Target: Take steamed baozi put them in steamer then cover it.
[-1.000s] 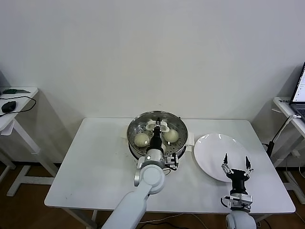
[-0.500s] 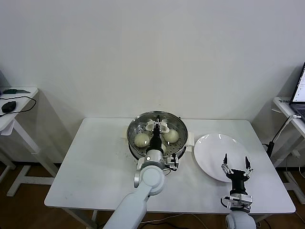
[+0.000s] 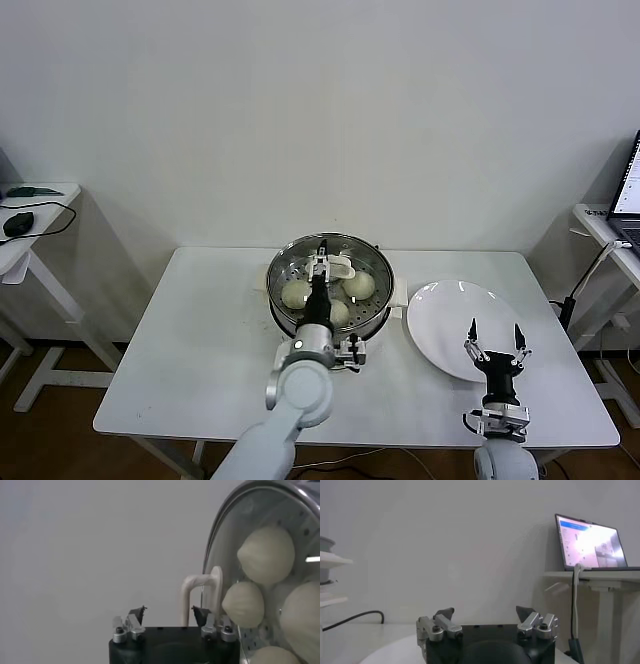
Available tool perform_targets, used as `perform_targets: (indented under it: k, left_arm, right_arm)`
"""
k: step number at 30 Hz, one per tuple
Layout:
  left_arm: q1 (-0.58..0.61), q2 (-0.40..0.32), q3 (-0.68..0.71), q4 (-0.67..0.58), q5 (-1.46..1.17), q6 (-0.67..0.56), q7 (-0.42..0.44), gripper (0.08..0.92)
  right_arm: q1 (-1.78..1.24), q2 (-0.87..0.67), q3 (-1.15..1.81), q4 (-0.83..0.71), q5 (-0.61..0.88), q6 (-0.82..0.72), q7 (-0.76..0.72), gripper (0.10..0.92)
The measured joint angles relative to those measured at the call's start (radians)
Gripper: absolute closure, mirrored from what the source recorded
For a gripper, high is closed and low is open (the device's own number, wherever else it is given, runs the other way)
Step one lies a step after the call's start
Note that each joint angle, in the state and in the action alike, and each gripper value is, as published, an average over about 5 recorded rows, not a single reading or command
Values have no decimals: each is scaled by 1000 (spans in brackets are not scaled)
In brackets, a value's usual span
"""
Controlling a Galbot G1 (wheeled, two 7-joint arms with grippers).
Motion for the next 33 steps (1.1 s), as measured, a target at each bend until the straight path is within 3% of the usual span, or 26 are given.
perform_targets:
  k: [11, 18, 26, 33]
  left_arm:
    - [116, 107, -51, -215, -125, -5, 26, 177]
    - [210, 134, -204, -330, -334, -49, -19, 177]
    - [301, 136, -421, -279, -772, -257, -144, 177]
    - [365, 142, -557, -159, -1090, -490, -168, 177]
  right_arm:
    - [-15, -16, -17, 36, -2, -38, -4, 203]
    - [-29, -29, -33, 69, 41, -67, -15, 203]
    - [-47, -43, -41, 105, 78, -87, -15, 203]
    - [-68, -48, -39, 122, 99, -91, -11, 203]
